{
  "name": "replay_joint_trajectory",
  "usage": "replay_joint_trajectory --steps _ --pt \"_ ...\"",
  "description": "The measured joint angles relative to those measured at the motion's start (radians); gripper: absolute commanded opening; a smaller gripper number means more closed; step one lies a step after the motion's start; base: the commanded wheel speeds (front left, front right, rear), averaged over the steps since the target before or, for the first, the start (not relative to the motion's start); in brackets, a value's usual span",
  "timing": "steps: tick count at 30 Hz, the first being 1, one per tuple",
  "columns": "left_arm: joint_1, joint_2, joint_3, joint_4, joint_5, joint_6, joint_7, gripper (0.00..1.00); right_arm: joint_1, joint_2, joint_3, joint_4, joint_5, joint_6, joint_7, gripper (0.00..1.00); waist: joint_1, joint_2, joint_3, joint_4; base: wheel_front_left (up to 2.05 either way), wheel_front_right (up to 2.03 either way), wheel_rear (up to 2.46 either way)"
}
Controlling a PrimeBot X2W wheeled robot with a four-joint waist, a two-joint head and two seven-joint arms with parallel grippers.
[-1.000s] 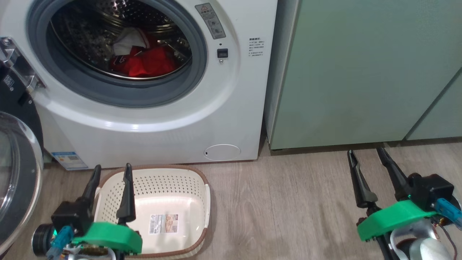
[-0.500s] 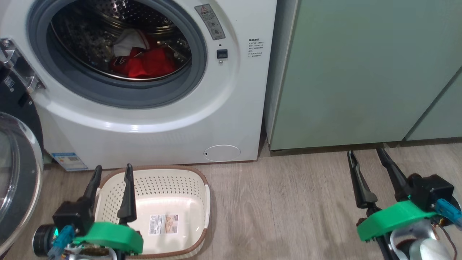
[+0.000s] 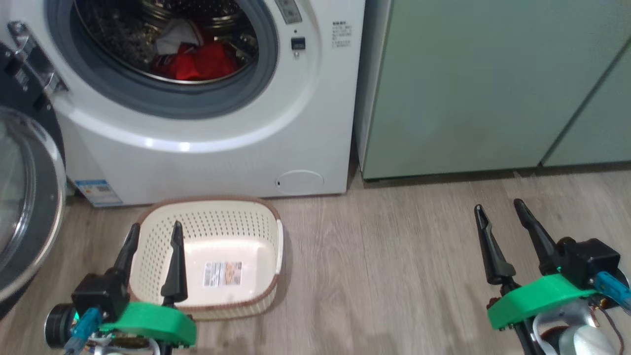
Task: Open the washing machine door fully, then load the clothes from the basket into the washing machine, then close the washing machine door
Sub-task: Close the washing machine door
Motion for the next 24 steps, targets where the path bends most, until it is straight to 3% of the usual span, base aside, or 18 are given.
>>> replay_joint_trajectory --steps 11,24 --pt "0.002 0.007 -0.006 -0.007 0.0 0.0 0.0 1.0 0.001 0.0 -0.002 0.003 0.01 0.0 -0.004 1.0 0.0 0.0 0.004 -0.001 -1.39 1.39 0.0" --pt "0.005 0.012 -0.009 -0.009 -0.002 0.002 0.0 1.0 0.002 0.0 -0.003 0.01 0.01 0.0 -0.009 1.0 0.0 0.0 0.003 0.0 -0.09 0.09 0.0"
